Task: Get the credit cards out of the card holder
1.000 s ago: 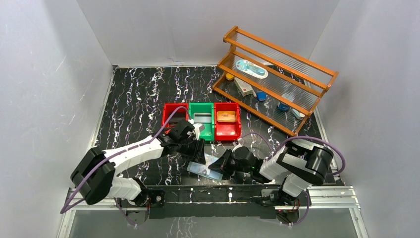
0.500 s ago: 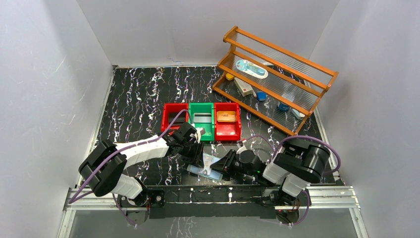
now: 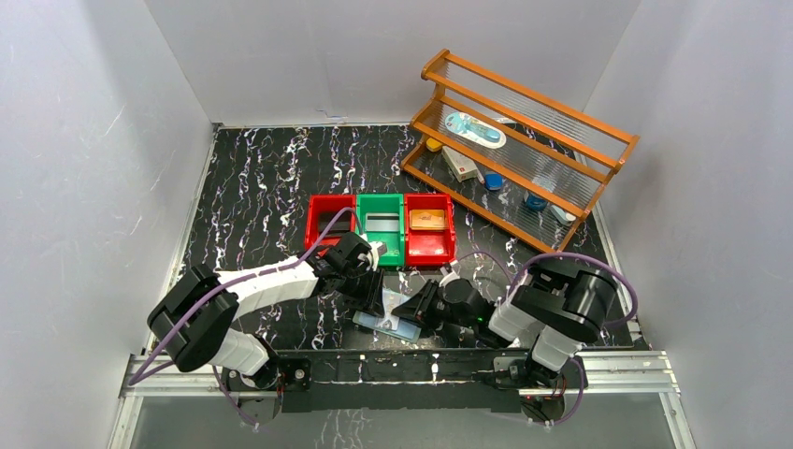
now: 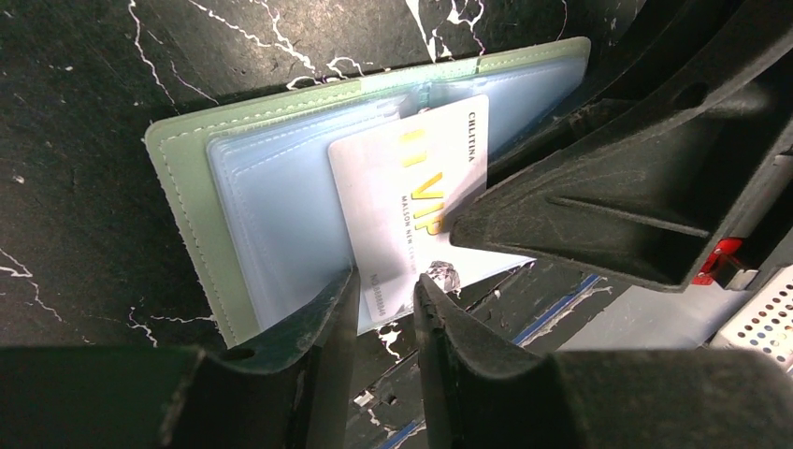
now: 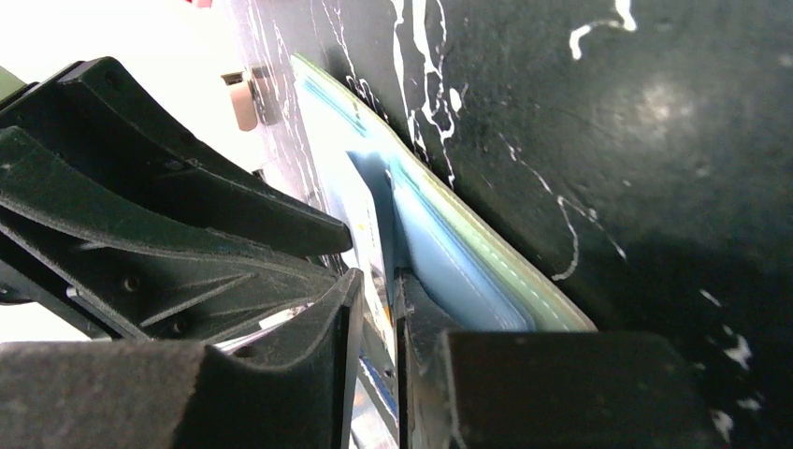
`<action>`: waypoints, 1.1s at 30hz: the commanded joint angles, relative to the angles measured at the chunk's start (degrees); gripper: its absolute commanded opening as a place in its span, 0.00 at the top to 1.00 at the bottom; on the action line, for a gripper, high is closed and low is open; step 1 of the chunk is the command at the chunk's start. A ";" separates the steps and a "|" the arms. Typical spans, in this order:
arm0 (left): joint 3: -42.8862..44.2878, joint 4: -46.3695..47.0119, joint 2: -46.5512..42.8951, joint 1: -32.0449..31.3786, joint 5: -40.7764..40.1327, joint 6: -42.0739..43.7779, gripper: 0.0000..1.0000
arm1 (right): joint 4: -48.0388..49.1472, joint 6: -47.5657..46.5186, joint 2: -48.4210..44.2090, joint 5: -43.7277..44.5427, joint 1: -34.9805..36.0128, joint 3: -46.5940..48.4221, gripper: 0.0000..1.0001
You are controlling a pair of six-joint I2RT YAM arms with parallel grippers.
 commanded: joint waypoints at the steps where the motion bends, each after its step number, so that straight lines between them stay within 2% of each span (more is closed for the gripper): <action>1: -1.75 -4.83 -0.36 -0.14 -3.94 0.28 0.72 | -2.08 -3.43 1.87 -0.46 0.17 2.54 0.74; 5: -1.89 -4.58 -0.62 -0.17 -3.97 0.20 0.72 | -2.04 -3.33 1.41 -0.21 0.15 1.97 0.80; 12: -2.25 -3.79 -1.19 -0.17 -4.08 -0.48 0.72 | -2.98 -3.30 -2.17 0.89 -0.27 -1.88 1.00; 17: -2.43 -2.80 -1.96 -0.16 -3.23 -0.61 0.72 | -3.76 -3.48 -2.59 -0.51 -0.36 -2.24 1.00; 23: -2.54 -1.93 -2.16 -0.16 -2.16 -0.86 0.72 | 0.51 -2.18 -0.76 -0.51 -0.35 -2.97 0.99; 25: -2.91 -1.57 -2.21 -0.17 -1.98 -1.01 0.72 | 0.31 -1.84 -0.43 -0.37 -0.35 -2.66 0.87; 30: -2.95 -0.85 -1.84 -0.14 -1.62 -1.23 0.72 | -0.01 -1.44 -0.14 0.29 -0.35 -1.93 0.76; 33: -2.93 -0.78 -2.05 -0.16 -1.63 -1.26 0.72 | -1.67 -1.70 -0.36 0.60 -0.38 -1.20 0.85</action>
